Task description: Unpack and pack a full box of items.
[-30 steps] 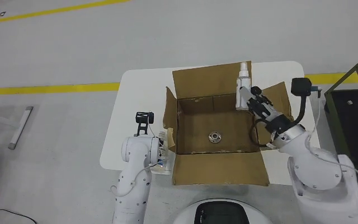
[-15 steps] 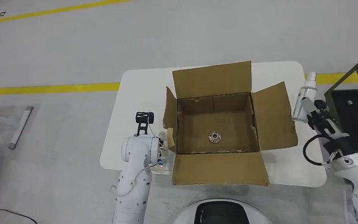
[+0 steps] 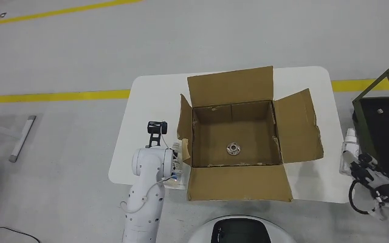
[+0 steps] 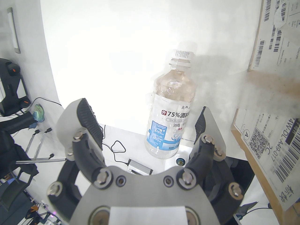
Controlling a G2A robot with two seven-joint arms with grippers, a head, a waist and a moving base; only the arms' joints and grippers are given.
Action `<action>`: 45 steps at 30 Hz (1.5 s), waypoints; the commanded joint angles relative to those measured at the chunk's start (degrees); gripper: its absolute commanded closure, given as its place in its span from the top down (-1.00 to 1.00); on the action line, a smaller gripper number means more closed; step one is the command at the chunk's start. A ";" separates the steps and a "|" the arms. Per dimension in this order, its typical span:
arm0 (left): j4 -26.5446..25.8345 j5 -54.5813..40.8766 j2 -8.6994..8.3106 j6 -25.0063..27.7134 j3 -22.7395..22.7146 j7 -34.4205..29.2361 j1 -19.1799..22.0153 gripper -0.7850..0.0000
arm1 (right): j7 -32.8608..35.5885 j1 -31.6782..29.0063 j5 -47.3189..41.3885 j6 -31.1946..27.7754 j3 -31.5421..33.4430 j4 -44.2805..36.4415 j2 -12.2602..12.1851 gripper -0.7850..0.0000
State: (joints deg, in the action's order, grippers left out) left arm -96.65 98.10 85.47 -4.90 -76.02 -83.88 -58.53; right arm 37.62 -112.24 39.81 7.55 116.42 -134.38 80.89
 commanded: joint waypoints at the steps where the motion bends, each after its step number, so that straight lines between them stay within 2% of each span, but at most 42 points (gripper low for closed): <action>1: 0.00 0.00 0.00 0.00 0.00 0.00 0.00 1.00 | 1.07 -0.25 4.27 -0.37 -1.62 1.19 -0.21 -1.00; 6: 0.00 0.00 0.00 0.00 0.00 0.00 0.00 1.00 | 2.36 1.71 14.33 -2.96 -5.11 5.54 -0.93 -1.00; 15: 0.00 0.00 0.00 0.00 0.00 0.00 0.00 1.00 | 7.21 10.06 28.89 -8.55 -10.87 13.53 -2.34 -1.00; 23: 0.00 0.00 0.00 0.00 0.00 0.00 0.00 1.00 | 8.55 12.83 31.59 -9.61 -14.38 17.35 -2.73 -1.00; 25: 0.00 0.00 0.00 0.00 0.00 0.00 0.00 1.00 | 8.50 12.96 31.31 -9.44 -14.47 17.92 -2.78 -0.66; 26: 0.00 0.00 0.00 0.00 0.00 0.00 0.00 1.00 | 8.52 13.02 31.07 -9.37 -14.47 18.09 -2.81 -0.36; 30: 0.00 0.00 0.00 0.00 0.00 0.00 0.00 1.00 | 8.74 13.24 30.09 -9.72 -14.25 18.33 -2.98 -0.07; 31: 0.00 0.00 0.00 0.00 0.00 0.00 0.00 1.00 | 8.87 13.33 29.90 -9.80 -14.07 18.26 -3.03 0.20; 32: 0.00 0.00 0.00 0.00 0.00 0.00 0.00 1.00 | 9.03 13.40 29.64 -9.87 -13.90 18.16 -3.08 0.32; 33: 0.00 0.00 0.00 0.00 0.00 0.00 0.00 1.00 | 9.18 13.46 29.14 -9.87 -13.70 18.07 -3.13 0.58; 34: 0.00 0.00 0.00 0.00 0.00 0.00 0.00 1.00 | 9.24 13.54 28.70 -10.00 -13.47 17.96 -3.18 0.69; 35: 0.00 0.00 0.00 0.00 0.00 0.00 0.00 1.00 | 9.33 13.60 28.24 -10.20 -13.16 17.73 -3.24 0.70; 40: 0.00 0.00 0.00 0.00 0.00 0.00 0.00 1.00 | 6.78 14.10 21.03 -5.06 -8.58 13.54 -3.14 0.41; 41: 0.00 0.00 0.00 0.00 0.00 0.00 0.00 1.00 | 5.62 14.45 18.99 -3.06 -7.12 12.02 -3.06 0.11; 45: 0.00 0.00 0.00 0.00 0.00 0.00 0.00 1.00 | 2.83 16.76 13.56 0.86 -3.02 5.58 -3.04 -0.69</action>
State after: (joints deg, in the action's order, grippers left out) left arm -96.65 98.10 85.47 -4.90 -76.02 -83.88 -58.53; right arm 40.81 -96.37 54.43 7.79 112.42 -127.15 77.91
